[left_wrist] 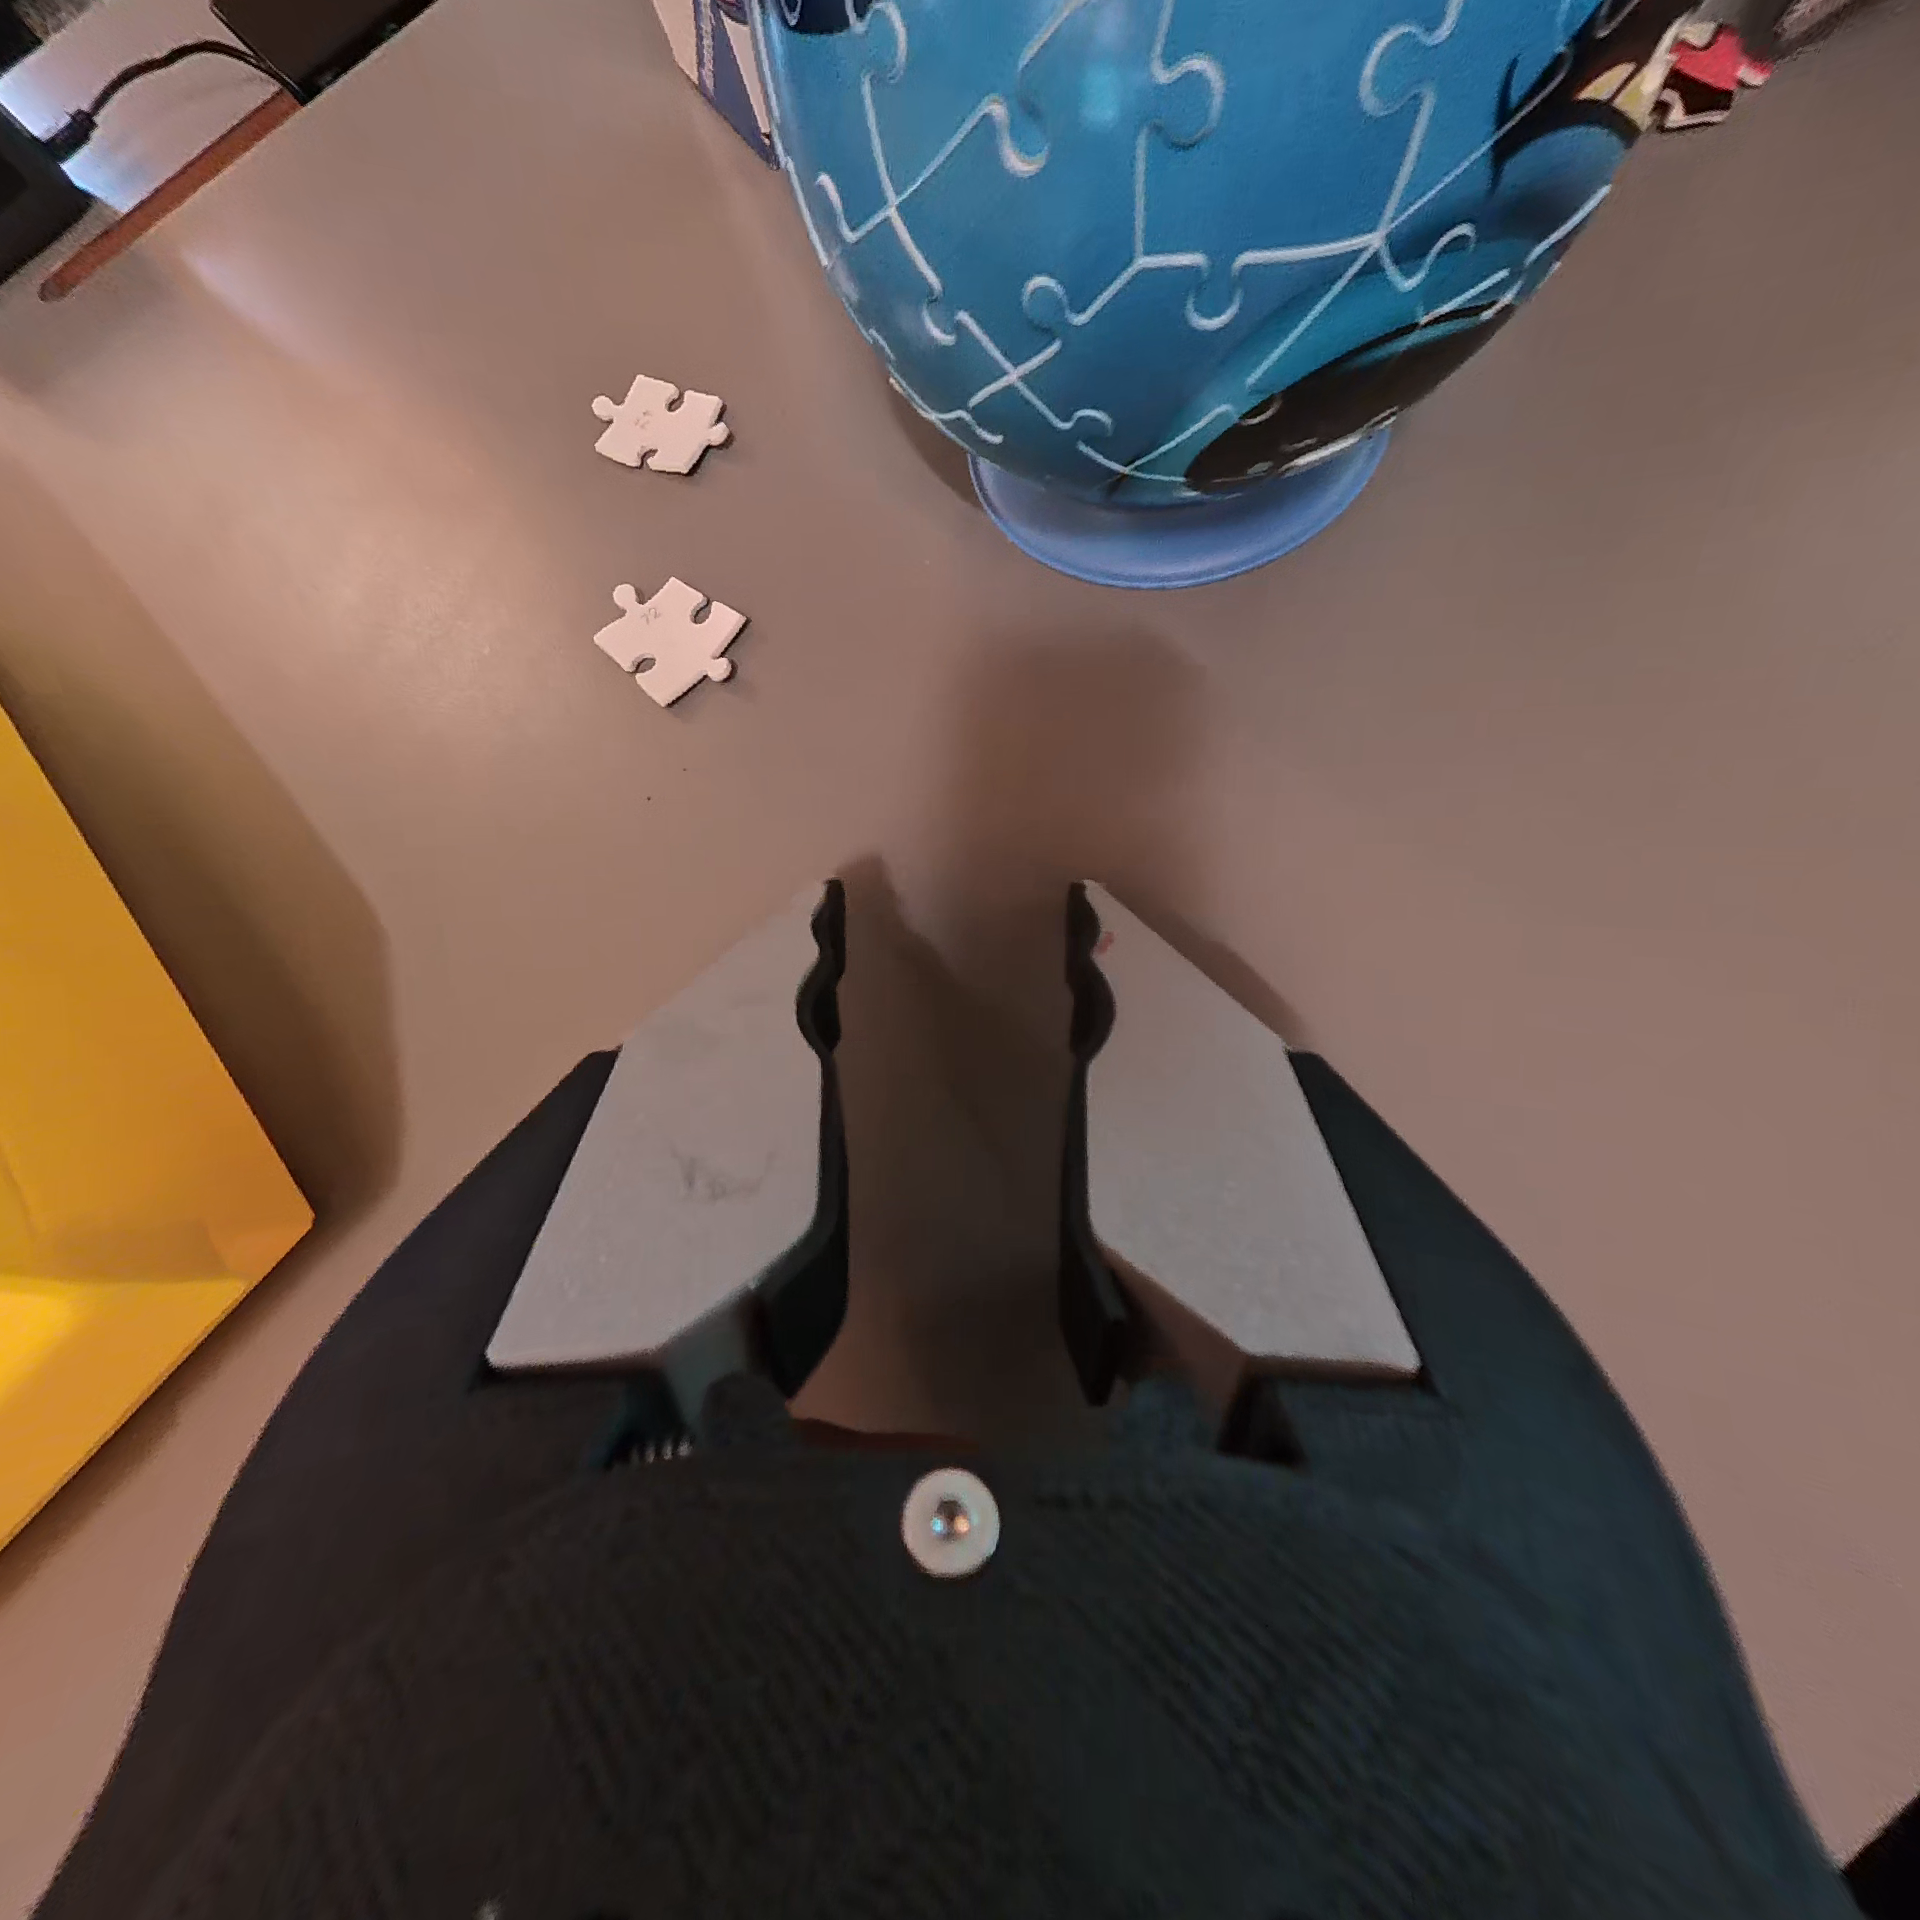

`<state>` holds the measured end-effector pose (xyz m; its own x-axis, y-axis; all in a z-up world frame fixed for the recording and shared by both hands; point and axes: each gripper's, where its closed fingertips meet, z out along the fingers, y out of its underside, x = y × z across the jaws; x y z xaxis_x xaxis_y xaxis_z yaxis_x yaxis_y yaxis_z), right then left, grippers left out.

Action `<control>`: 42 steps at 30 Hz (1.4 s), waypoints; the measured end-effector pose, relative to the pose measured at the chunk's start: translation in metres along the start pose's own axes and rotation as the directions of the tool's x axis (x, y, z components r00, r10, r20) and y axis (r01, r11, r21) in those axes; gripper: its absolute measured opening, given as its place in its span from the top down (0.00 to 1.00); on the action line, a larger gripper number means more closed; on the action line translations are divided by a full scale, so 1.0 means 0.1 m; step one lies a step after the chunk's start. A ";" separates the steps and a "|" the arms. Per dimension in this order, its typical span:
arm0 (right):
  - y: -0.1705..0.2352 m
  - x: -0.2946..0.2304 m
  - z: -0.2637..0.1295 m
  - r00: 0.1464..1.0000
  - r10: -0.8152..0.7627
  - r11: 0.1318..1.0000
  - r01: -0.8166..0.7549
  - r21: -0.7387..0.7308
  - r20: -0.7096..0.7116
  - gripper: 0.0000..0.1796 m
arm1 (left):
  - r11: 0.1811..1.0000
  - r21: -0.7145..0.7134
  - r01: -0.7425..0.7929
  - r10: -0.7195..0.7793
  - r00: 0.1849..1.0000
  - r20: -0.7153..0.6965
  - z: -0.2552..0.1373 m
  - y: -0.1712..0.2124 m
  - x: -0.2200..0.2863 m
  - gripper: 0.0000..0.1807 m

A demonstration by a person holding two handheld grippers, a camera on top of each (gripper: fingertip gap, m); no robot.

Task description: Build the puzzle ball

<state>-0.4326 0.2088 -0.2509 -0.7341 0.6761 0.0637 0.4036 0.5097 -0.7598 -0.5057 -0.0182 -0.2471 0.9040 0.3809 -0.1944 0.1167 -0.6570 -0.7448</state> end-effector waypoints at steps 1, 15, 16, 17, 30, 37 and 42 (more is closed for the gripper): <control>0.00 0.01 -0.01 1.000 0.000 1.000 0.000 0.001 -0.002 0.73 | 1.000 0.001 -0.005 0.005 1.000 0.003 0.00 0.00 0.00 0.77; -0.21 0.03 -0.14 0.997 -0.024 0.998 0.029 0.055 -0.079 0.75 | 0.996 0.093 -0.010 0.018 0.996 -0.089 -0.50 -0.55 0.77 0.71; -0.23 0.04 -0.15 0.997 -0.010 0.998 0.014 0.064 -0.076 0.75 | 0.993 0.103 -0.056 0.062 0.996 -0.058 -0.58 -0.73 0.87 0.72; -0.26 0.03 -0.15 0.998 0.007 0.997 -0.003 0.076 -0.060 0.75 | 0.989 0.118 -0.093 0.098 0.995 -0.035 -0.63 -0.90 0.96 0.74; -0.38 -0.23 -0.06 0.999 -0.042 0.995 0.042 0.095 -0.005 0.76 | 0.893 -0.365 -0.262 0.246 0.965 -0.089 0.09 -1.65 1.02 0.76; -0.38 -0.18 -0.06 0.998 -0.049 0.995 0.053 0.088 -0.045 0.76 | 0.840 -0.500 -0.208 0.188 0.978 -0.091 0.36 -1.56 0.95 0.79; -0.45 -0.15 -0.13 0.995 -0.059 0.991 0.068 0.111 -0.082 0.77 | 0.827 -0.536 -0.167 0.160 0.985 -0.059 0.49 -1.47 0.93 0.83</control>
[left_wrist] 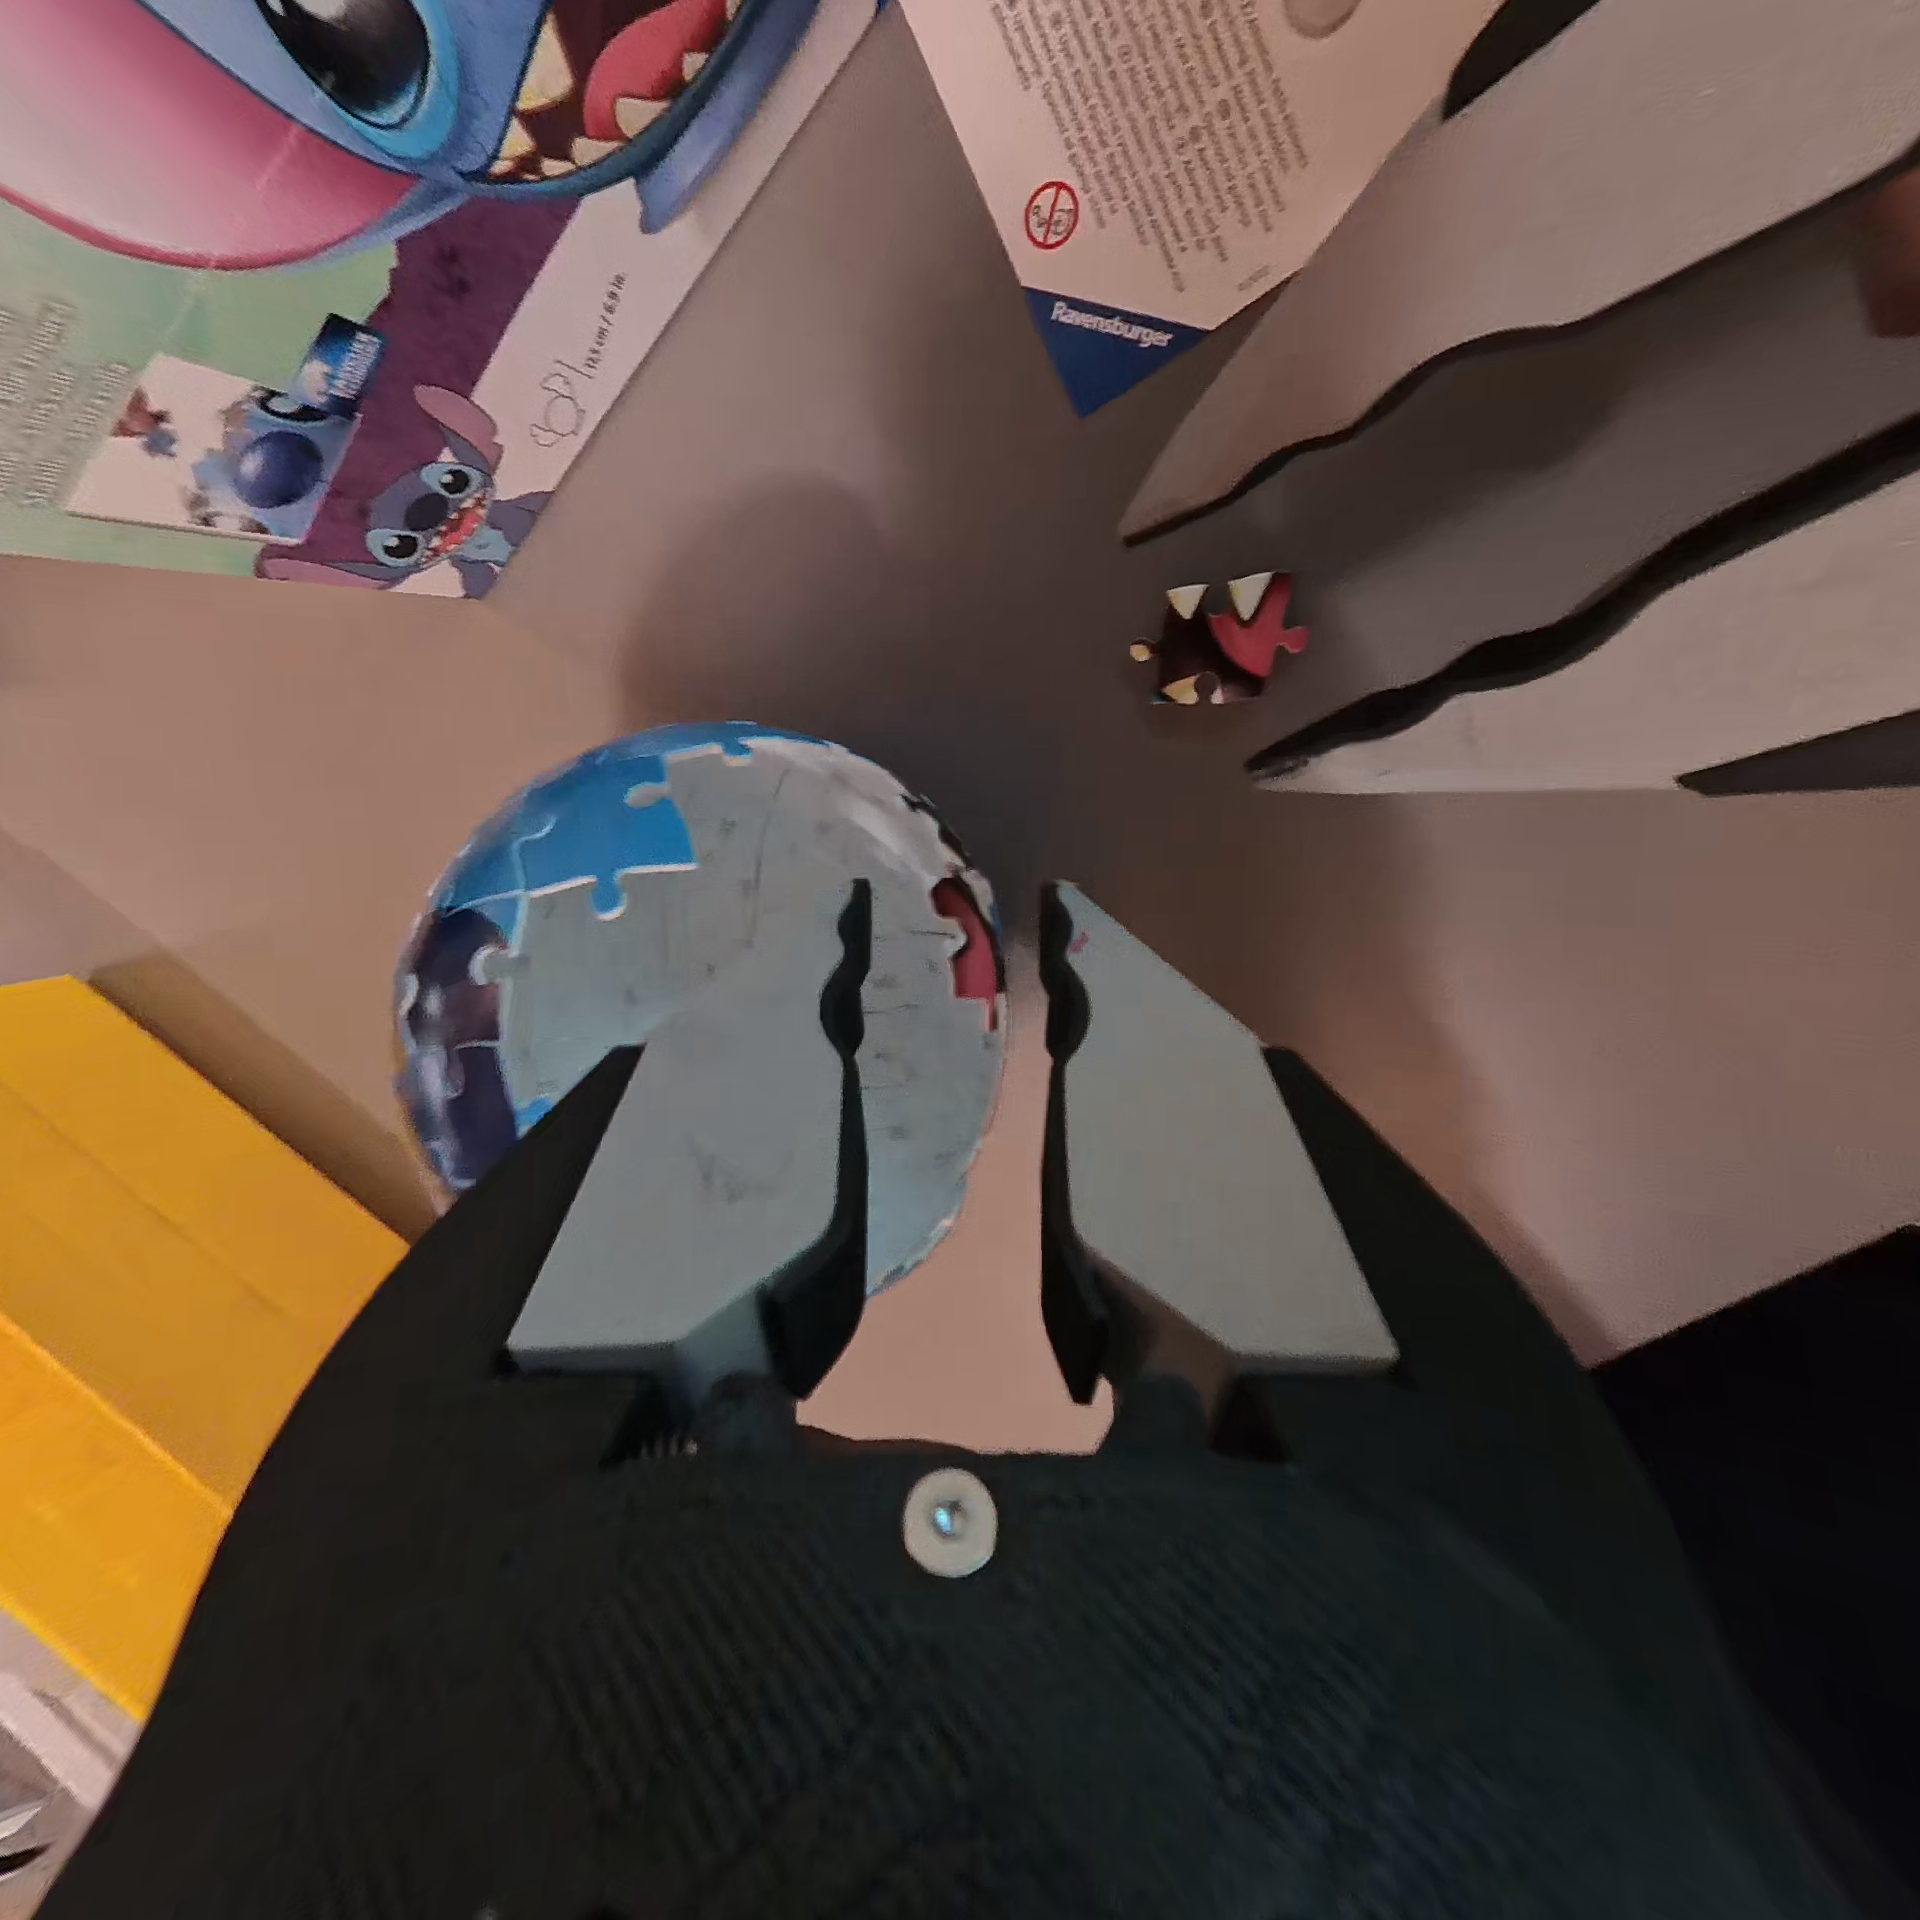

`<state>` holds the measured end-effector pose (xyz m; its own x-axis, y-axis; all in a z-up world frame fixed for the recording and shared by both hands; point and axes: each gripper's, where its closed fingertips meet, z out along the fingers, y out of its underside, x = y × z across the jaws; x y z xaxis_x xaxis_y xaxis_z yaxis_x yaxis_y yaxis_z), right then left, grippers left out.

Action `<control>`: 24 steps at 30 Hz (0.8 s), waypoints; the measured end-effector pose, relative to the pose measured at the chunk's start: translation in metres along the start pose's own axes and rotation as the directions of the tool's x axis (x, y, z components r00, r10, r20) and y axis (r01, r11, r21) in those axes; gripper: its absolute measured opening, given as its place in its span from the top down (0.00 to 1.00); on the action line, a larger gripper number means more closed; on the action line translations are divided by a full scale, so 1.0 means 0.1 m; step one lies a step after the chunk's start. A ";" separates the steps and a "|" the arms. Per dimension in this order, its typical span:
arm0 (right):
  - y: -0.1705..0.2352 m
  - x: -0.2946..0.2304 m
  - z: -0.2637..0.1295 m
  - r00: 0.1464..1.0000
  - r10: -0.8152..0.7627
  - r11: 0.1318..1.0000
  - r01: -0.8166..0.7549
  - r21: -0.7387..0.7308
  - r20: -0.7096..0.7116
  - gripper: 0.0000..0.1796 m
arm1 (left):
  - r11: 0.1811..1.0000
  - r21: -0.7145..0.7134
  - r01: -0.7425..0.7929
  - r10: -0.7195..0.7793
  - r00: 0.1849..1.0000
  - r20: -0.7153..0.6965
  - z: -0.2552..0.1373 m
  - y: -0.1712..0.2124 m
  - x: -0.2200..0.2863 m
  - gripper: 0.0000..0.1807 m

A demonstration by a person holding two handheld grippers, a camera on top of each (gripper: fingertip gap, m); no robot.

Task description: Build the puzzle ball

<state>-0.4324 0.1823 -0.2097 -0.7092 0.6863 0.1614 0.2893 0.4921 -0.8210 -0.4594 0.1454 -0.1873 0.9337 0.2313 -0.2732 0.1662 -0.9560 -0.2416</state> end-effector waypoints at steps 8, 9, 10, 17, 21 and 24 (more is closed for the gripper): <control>-0.06 0.01 -0.06 1.000 0.011 1.000 -0.011 0.024 -0.007 0.77 | 0.999 -0.045 0.030 -0.029 0.999 0.028 0.11 0.00 -0.05 0.86; -0.07 0.00 -0.06 1.000 0.007 1.000 -0.006 0.026 -0.009 0.77 | 0.998 -0.052 0.020 -0.018 0.999 0.035 0.11 0.00 -0.05 0.88; -0.08 0.00 -0.07 1.000 0.004 1.000 -0.003 0.027 -0.010 0.77 | 0.998 -0.054 0.010 -0.008 0.999 0.041 0.11 0.00 -0.03 0.92; -0.13 -0.03 -0.10 1.000 -0.009 0.999 0.010 0.041 -0.009 0.78 | 0.997 -0.081 -0.008 0.013 0.998 0.065 0.19 -0.01 0.00 0.90; -0.13 -0.04 -0.10 1.000 -0.010 0.999 0.010 0.042 -0.008 0.78 | 0.995 -0.103 -0.014 0.022 0.997 0.078 0.23 0.00 -0.03 0.92; -0.13 -0.04 -0.10 1.000 -0.010 0.999 0.010 0.040 -0.006 0.78 | 0.995 -0.101 -0.009 0.017 0.997 0.072 0.25 0.01 -0.03 0.94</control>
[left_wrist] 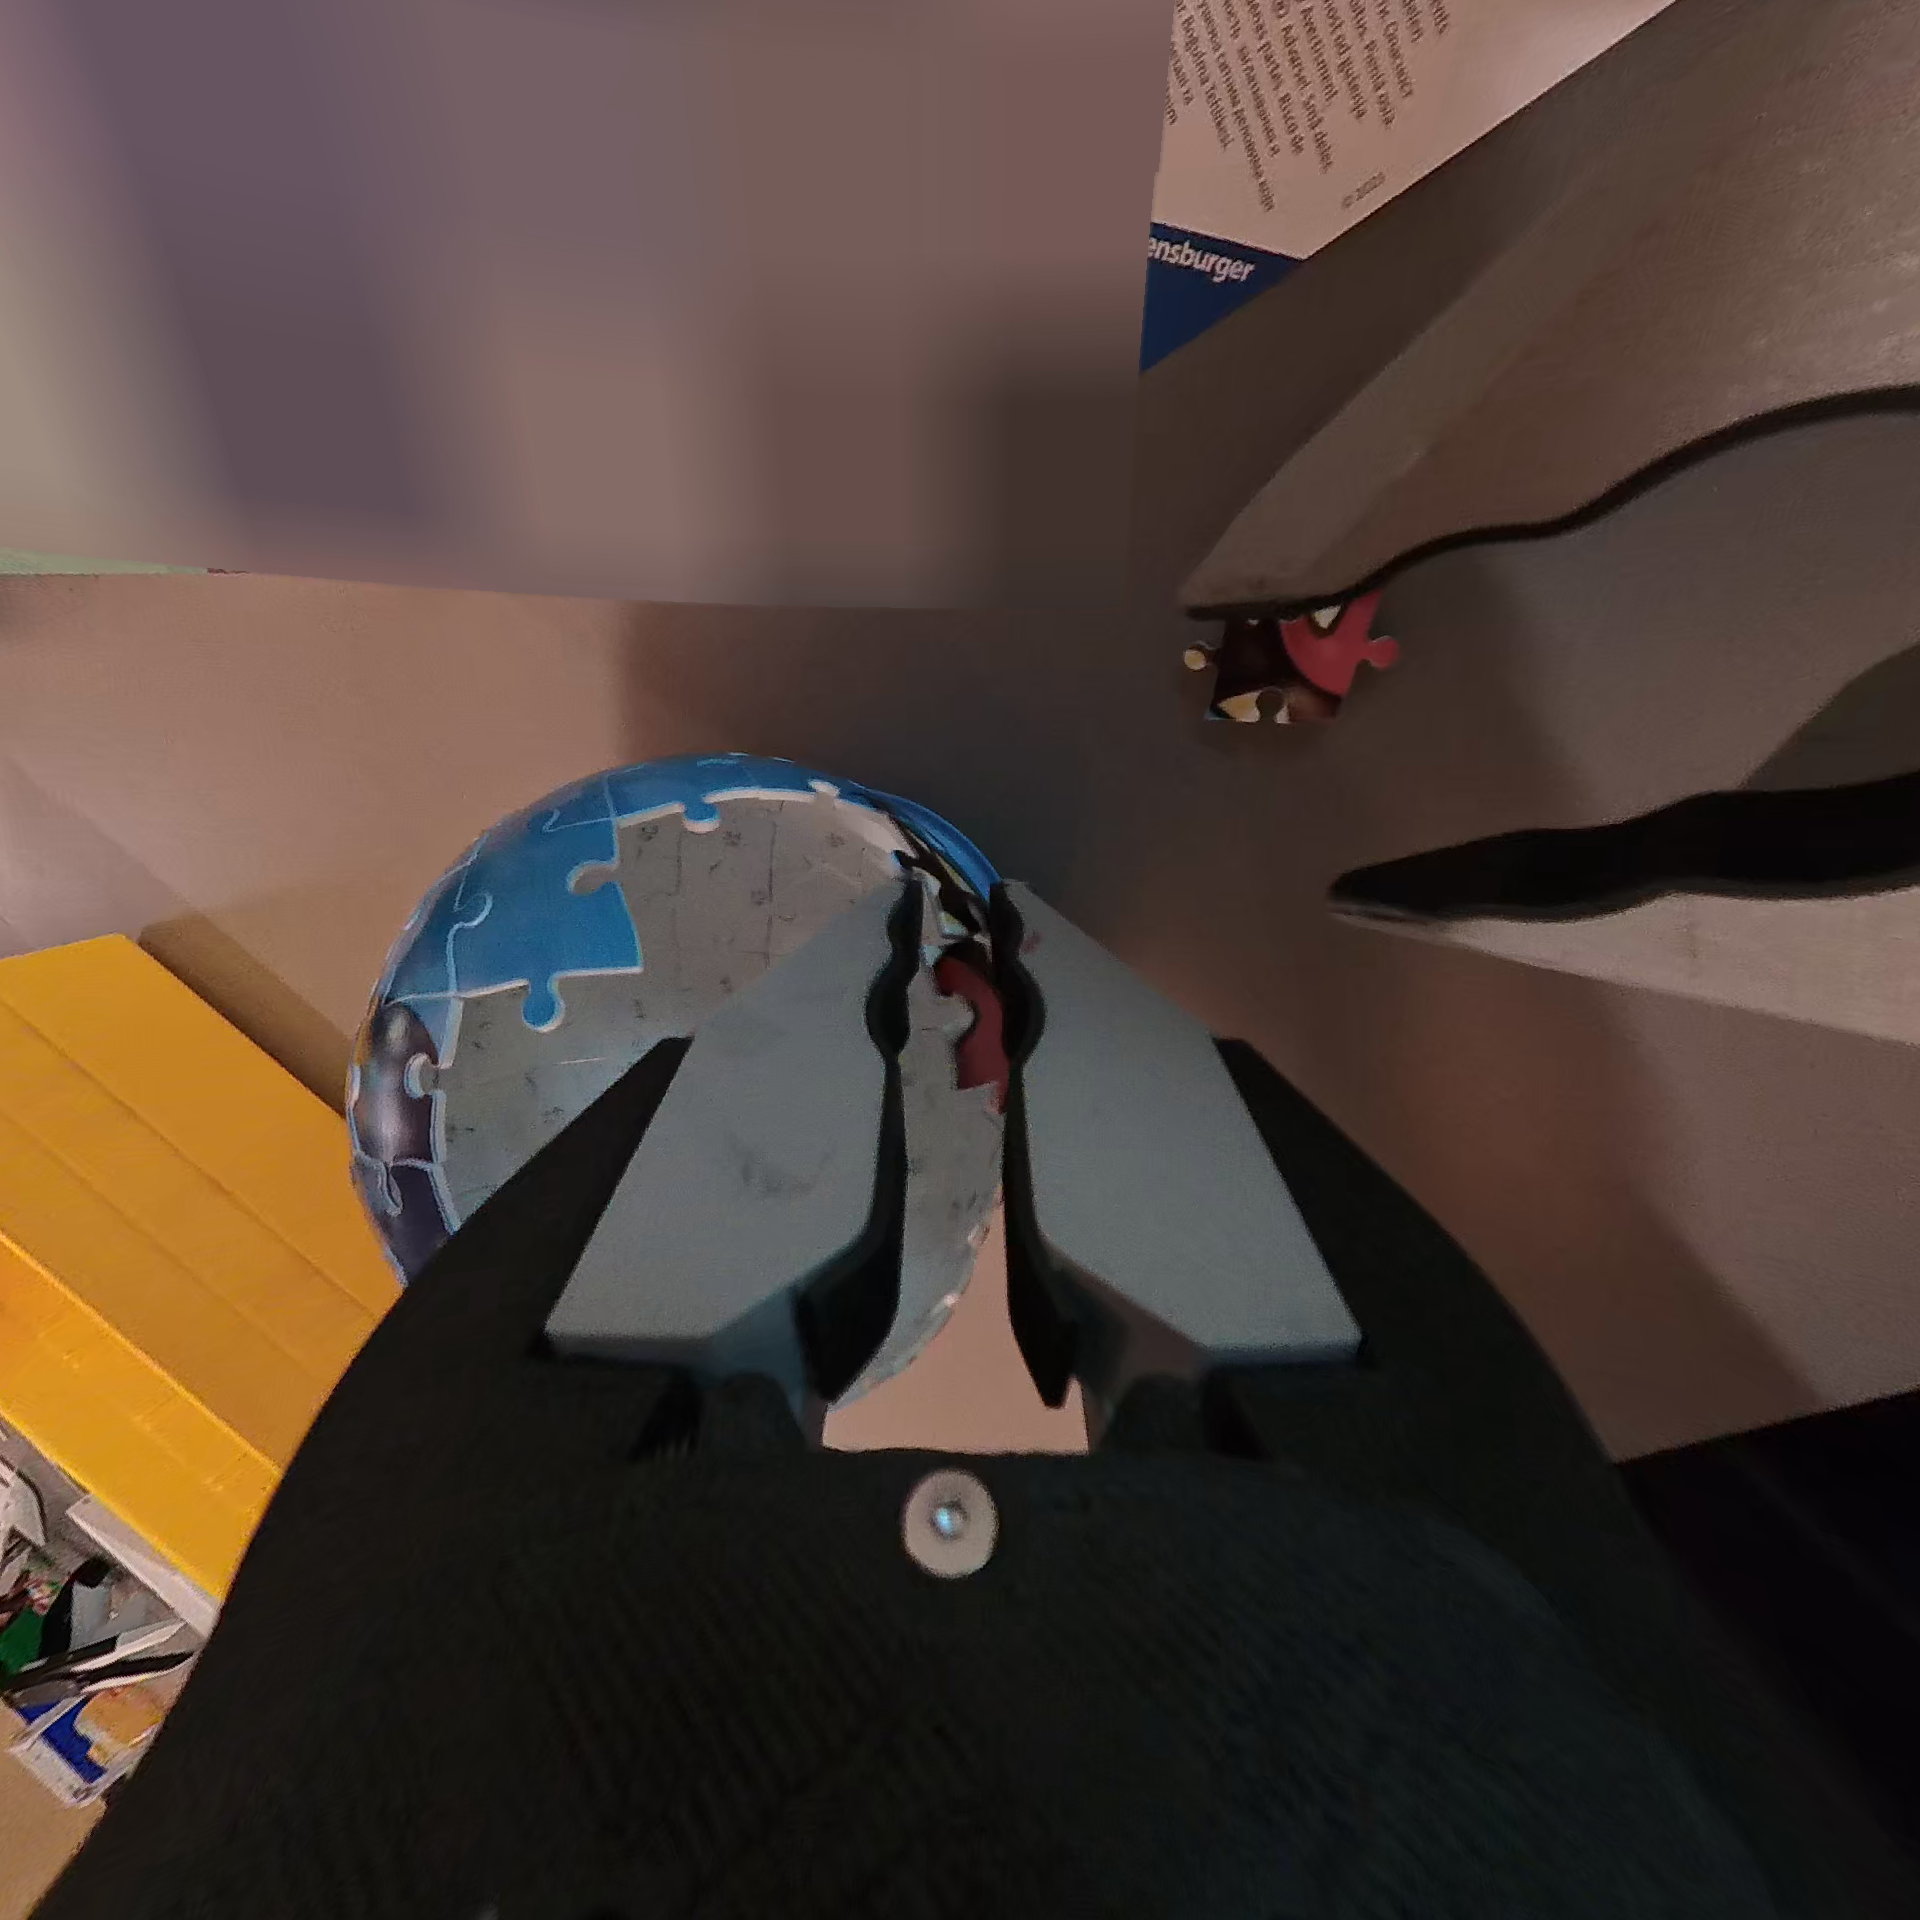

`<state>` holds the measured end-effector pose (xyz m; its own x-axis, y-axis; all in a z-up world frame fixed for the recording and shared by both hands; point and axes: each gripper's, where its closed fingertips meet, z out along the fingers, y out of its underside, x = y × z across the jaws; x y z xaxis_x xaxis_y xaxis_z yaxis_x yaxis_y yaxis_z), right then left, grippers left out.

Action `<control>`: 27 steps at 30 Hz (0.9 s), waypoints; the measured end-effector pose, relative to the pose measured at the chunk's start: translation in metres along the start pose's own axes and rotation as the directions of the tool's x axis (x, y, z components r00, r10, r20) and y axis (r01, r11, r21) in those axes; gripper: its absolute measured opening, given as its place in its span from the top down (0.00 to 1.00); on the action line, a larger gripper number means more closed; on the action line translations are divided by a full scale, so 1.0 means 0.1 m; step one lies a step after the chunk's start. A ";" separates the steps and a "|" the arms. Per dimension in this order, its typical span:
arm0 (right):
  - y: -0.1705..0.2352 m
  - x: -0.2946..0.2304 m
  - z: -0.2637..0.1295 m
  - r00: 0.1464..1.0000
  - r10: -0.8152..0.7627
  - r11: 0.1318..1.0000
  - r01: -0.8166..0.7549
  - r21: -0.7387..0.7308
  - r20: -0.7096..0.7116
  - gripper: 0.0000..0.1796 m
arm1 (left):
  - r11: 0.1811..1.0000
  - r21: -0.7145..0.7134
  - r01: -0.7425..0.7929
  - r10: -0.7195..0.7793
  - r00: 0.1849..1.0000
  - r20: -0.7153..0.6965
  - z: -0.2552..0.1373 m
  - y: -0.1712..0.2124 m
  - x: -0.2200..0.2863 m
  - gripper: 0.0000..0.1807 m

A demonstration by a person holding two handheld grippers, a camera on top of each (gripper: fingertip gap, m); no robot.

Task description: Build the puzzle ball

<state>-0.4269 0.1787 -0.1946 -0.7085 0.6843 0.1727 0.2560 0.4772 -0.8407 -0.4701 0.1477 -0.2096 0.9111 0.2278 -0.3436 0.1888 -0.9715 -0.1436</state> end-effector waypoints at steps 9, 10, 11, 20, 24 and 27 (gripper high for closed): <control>0.03 -0.05 0.04 1.000 -0.012 1.000 0.012 -0.020 0.015 0.78 | 1.000 -0.020 -0.006 0.004 0.995 -0.104 -0.07 0.19 0.14 0.98; 0.04 -0.06 0.05 1.000 -0.016 1.000 0.017 -0.026 0.019 0.78 | 1.000 -0.020 -0.008 0.006 0.993 -0.114 -0.07 0.21 0.15 0.98; 0.05 -0.06 0.07 1.000 -0.022 0.999 0.022 -0.033 0.020 0.78 | 1.000 -0.017 -0.010 0.008 0.993 -0.122 -0.08 0.23 0.16 0.99; 0.08 -0.09 0.12 0.999 -0.037 0.998 0.038 -0.048 0.024 0.78 | 0.998 -0.007 -0.066 0.065 0.994 -0.093 -0.08 0.39 0.17 0.99; 0.09 -0.11 0.12 0.999 -0.038 0.998 0.040 -0.051 0.026 0.78 | 0.999 0.017 -0.044 0.045 0.994 -0.101 -0.10 0.37 0.17 0.99; 0.08 -0.12 0.12 0.999 -0.040 0.998 0.041 -0.051 0.025 0.78 | 0.997 0.038 -0.063 0.065 0.996 -0.057 -0.14 0.33 0.11 0.98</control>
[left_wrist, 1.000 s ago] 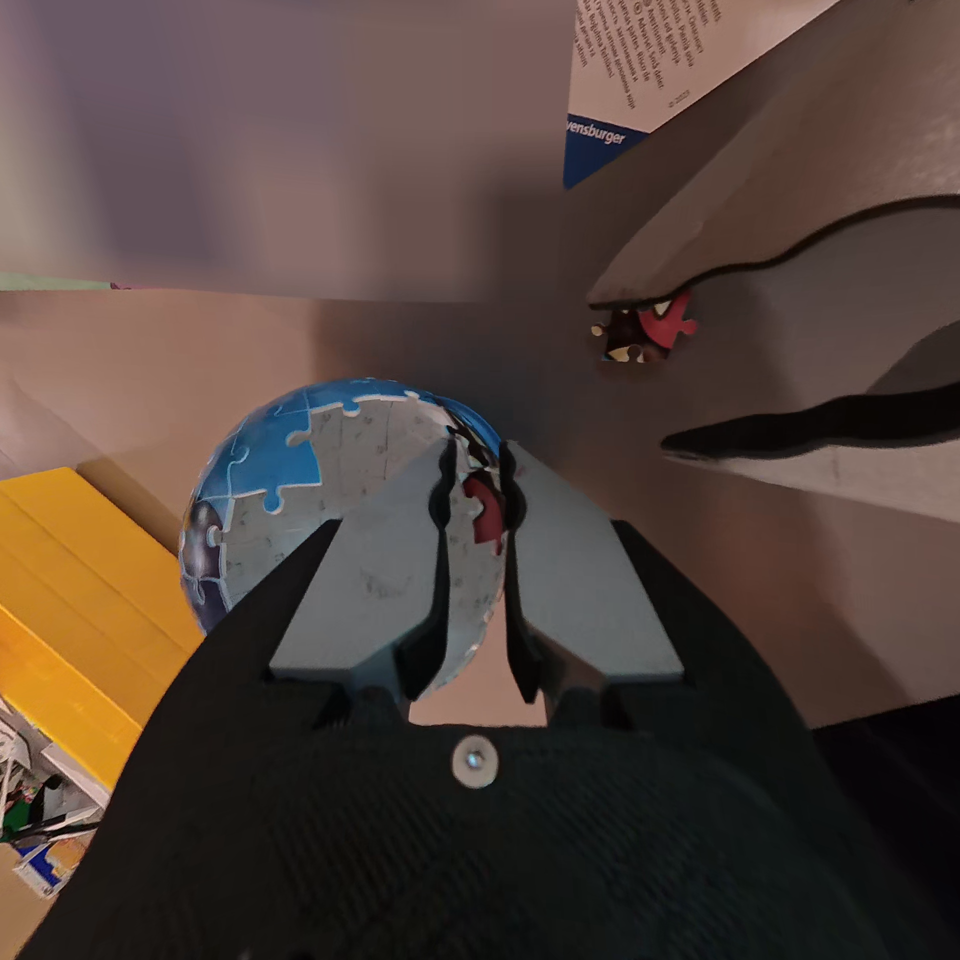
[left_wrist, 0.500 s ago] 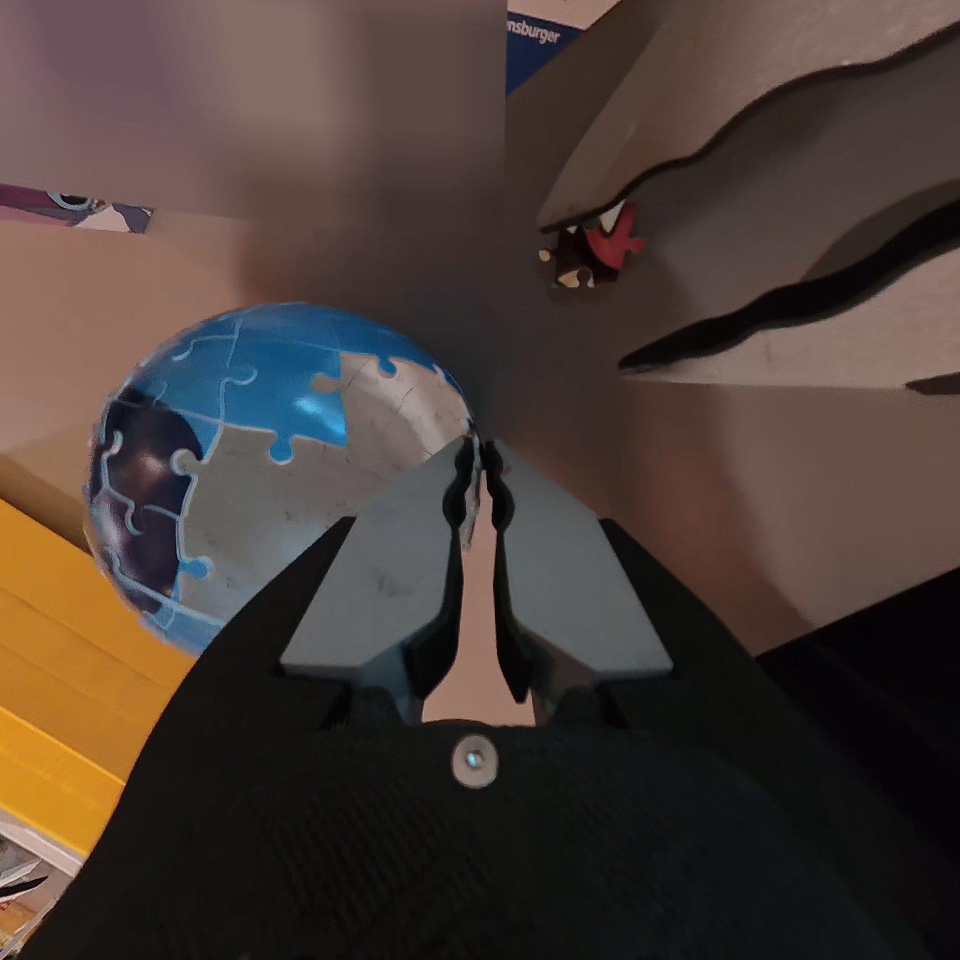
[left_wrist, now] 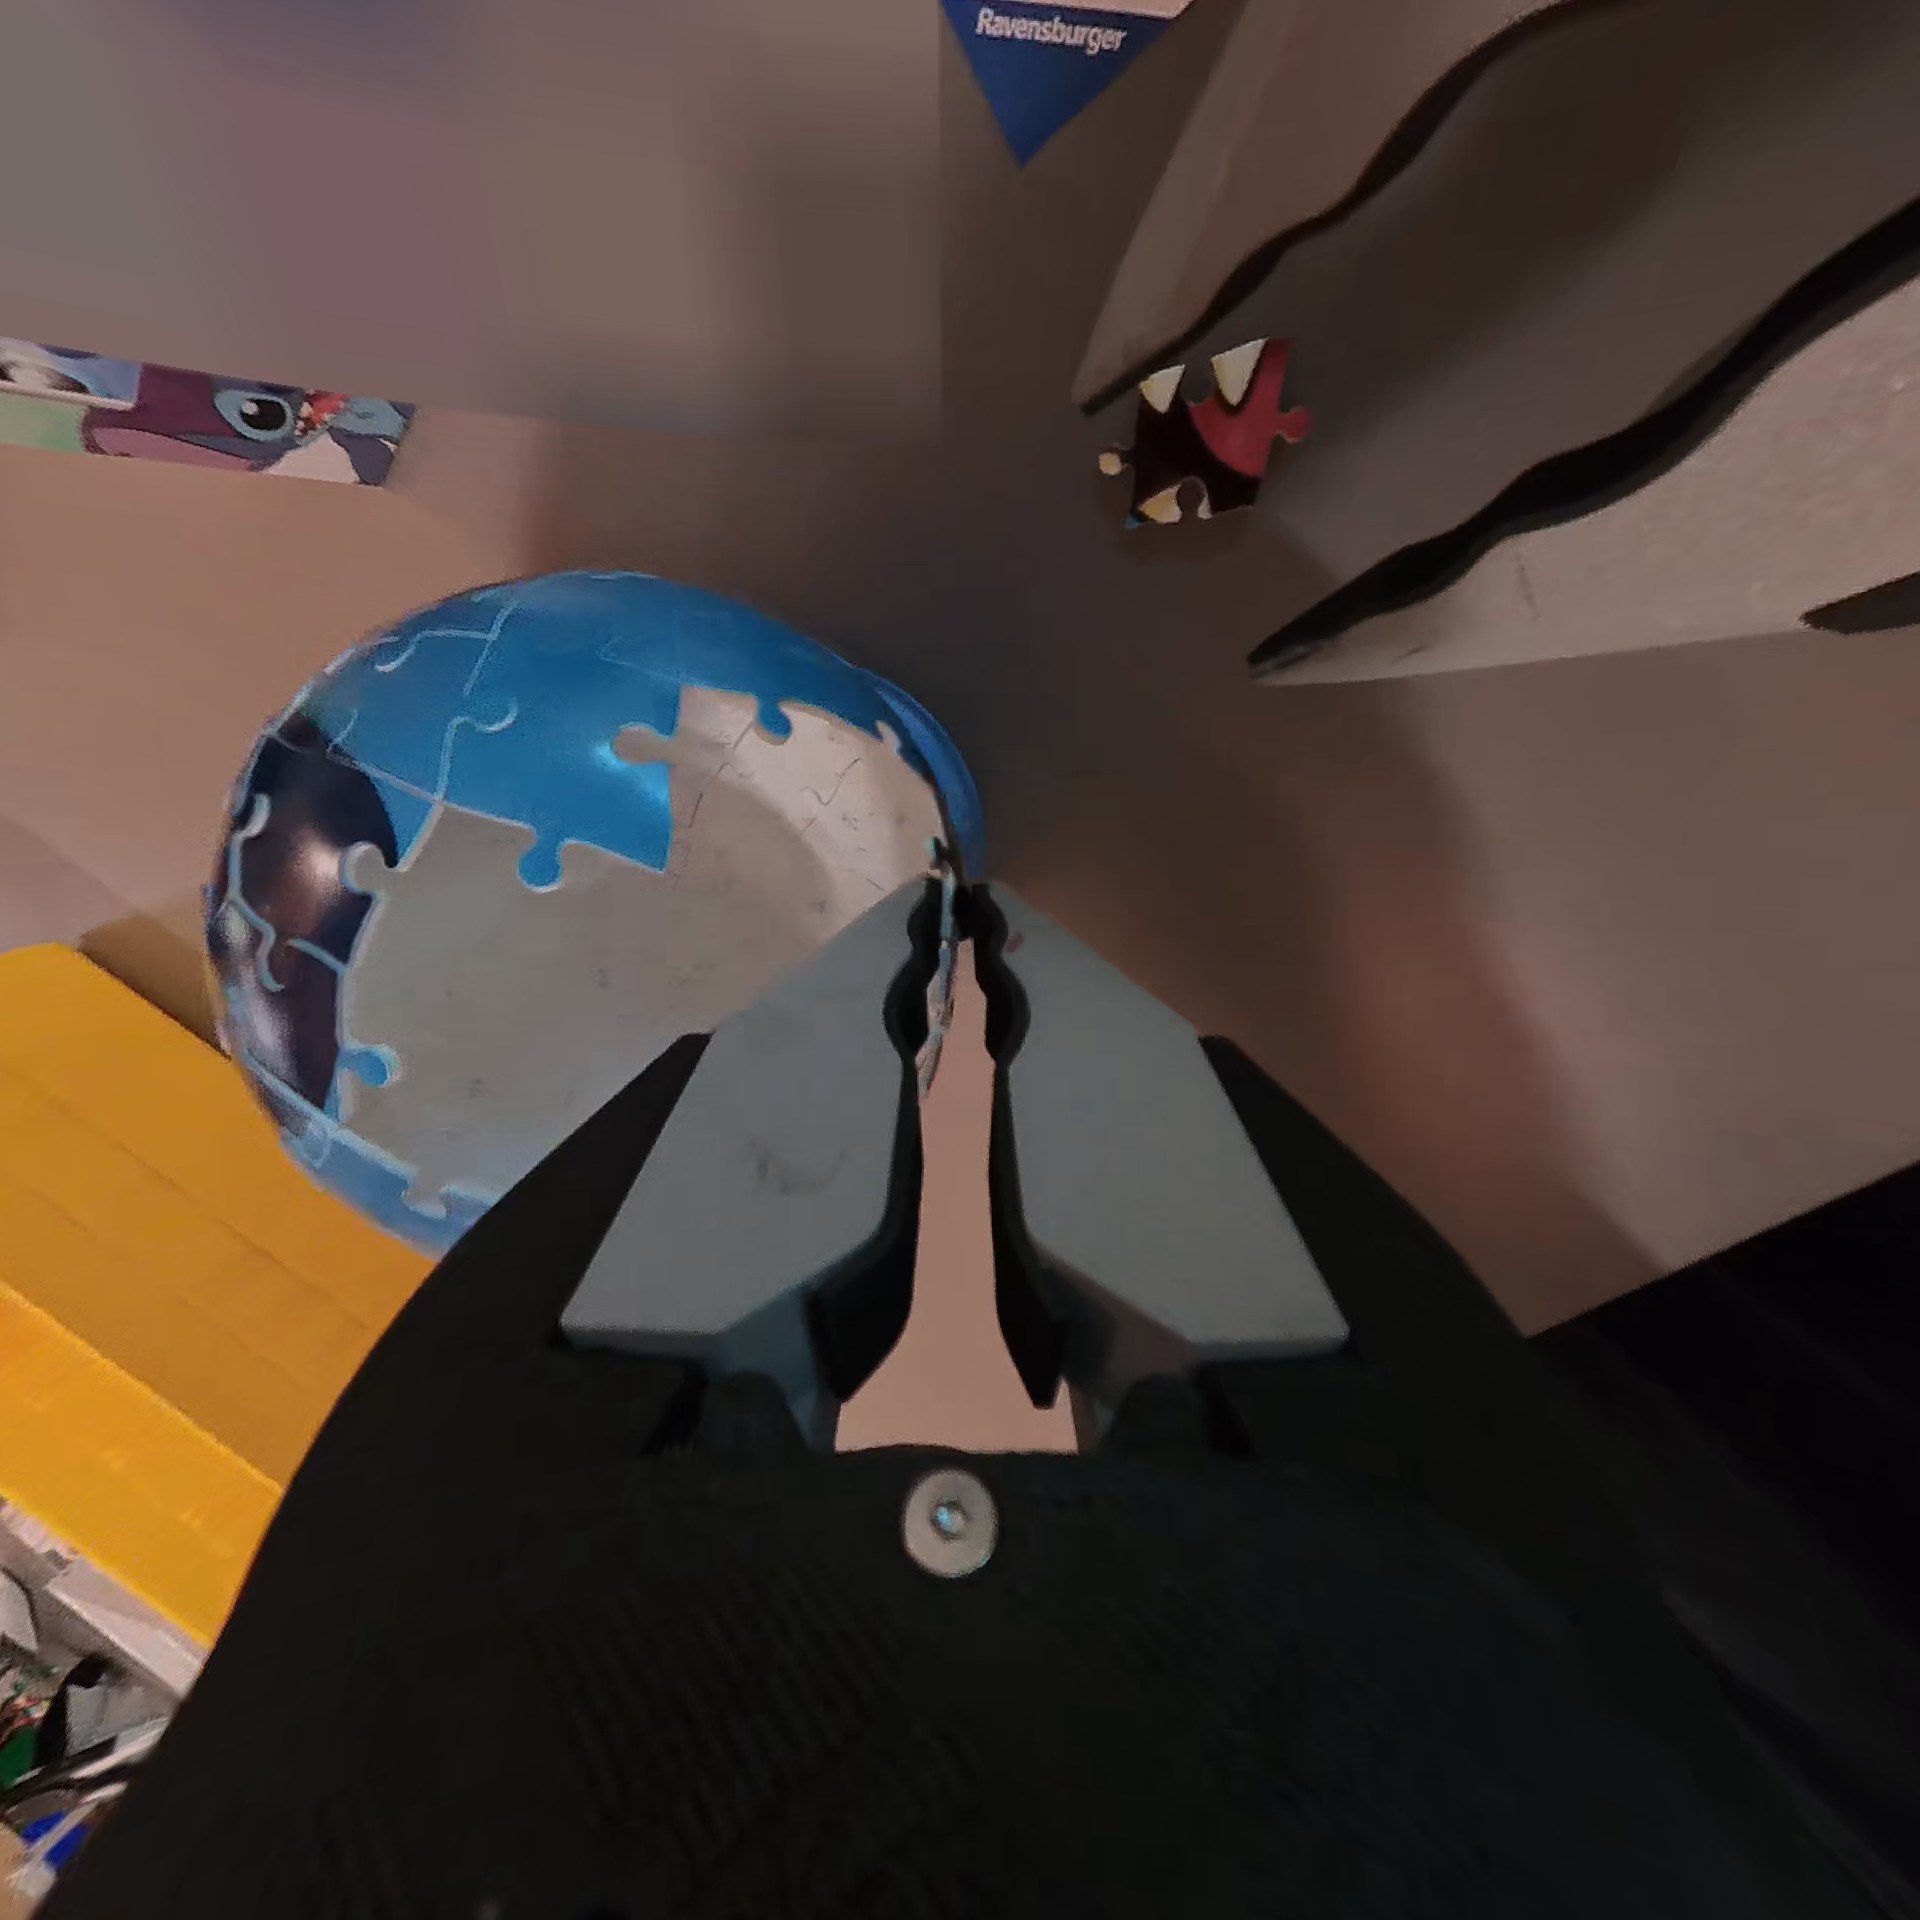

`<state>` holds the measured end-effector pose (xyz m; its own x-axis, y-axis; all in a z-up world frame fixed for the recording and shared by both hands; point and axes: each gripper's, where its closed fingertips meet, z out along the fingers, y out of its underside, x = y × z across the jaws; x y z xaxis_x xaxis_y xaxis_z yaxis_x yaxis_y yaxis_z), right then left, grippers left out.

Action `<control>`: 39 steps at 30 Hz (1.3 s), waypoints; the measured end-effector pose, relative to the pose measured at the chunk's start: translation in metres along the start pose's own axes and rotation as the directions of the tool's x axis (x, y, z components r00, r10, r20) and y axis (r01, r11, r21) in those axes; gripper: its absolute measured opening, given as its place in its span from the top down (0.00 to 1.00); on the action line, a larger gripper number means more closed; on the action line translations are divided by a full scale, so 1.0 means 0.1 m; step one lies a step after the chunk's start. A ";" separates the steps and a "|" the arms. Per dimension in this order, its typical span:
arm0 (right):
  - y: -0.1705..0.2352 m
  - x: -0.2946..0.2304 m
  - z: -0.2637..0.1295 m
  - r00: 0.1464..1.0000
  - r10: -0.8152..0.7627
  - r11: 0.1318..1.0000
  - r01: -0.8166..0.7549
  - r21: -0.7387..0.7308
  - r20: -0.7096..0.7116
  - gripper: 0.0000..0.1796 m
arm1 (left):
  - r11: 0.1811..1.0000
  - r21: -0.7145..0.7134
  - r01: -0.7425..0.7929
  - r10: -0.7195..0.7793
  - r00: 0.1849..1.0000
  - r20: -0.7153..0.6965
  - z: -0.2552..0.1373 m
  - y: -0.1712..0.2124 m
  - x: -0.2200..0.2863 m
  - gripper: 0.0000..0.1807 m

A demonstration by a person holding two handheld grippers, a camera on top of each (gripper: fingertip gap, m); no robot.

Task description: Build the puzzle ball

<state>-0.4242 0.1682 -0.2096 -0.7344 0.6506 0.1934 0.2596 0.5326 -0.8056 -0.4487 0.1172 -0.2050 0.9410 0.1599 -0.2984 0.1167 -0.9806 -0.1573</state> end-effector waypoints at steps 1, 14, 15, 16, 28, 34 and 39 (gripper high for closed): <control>0.00 0.00 0.00 1.000 0.000 1.000 0.000 0.001 -0.001 0.78 | 1.000 -0.002 -0.010 0.010 1.000 0.001 -0.01 0.00 0.00 0.98; -0.02 0.00 -0.02 1.000 0.001 1.000 -0.001 0.008 -0.002 0.78 | 0.998 -0.003 -0.056 0.056 0.998 0.001 -0.14 0.14 0.03 0.88; -0.02 0.01 -0.01 1.000 0.002 1.000 -0.002 0.007 -0.001 0.78 | 0.998 -0.001 -0.061 0.061 0.998 -0.005 -0.14 0.15 0.03 0.88; -0.01 0.01 -0.01 1.000 0.003 1.000 -0.003 0.006 -0.001 0.78 | 0.998 -0.003 -0.070 0.070 0.998 -0.011 -0.15 0.17 0.04 0.88; -0.01 0.00 -0.01 1.000 0.001 1.000 -0.001 0.002 0.001 0.78 | 0.990 -0.008 -0.144 0.144 0.990 0.014 -0.11 0.18 0.01 0.94; -0.30 -0.32 -0.10 0.989 -0.122 0.983 0.108 0.151 0.088 0.77 | 0.985 0.035 -0.169 0.167 0.985 0.054 -0.12 0.18 0.02 0.91; -0.46 -0.51 -0.12 0.960 -0.268 0.942 0.243 0.233 0.083 0.80 | 0.976 0.060 -0.211 0.208 0.976 0.064 -0.21 0.22 0.02 0.88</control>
<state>-0.3911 0.1177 -0.1757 -0.8263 0.4367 0.3556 -0.0801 0.5338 -0.8418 -0.4375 0.0935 -0.1897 0.9223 -0.0402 -0.3845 -0.1042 -0.9836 -0.1471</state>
